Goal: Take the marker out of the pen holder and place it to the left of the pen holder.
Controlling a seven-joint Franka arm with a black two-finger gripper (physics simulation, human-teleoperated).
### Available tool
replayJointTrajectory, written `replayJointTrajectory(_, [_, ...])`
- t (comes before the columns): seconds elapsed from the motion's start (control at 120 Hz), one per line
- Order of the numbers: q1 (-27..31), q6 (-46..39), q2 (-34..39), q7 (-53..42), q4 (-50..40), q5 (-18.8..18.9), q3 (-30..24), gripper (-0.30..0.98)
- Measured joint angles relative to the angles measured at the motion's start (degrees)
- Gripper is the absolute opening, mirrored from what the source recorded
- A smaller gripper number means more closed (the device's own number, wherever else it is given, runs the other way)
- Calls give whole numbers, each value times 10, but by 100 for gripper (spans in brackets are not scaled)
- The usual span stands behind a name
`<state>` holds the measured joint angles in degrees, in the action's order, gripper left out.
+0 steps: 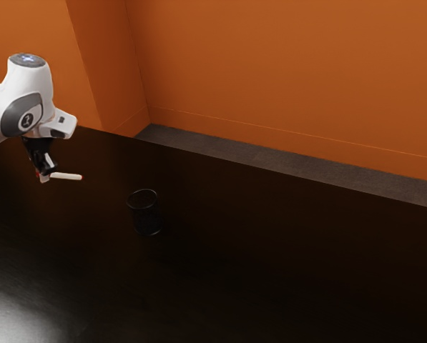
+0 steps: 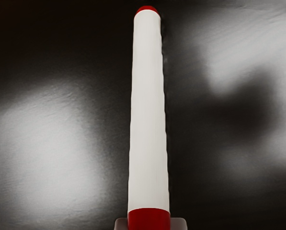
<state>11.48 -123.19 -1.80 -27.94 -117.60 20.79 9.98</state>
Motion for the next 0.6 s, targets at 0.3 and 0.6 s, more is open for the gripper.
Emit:
replayJointTrajectory(0.3, [-47, -180, -82, 117, -13, -5, 12, -10])
replayJointTrajectory(0.6, [-30, -244, -134, 204, -12, -9, 16, -10])
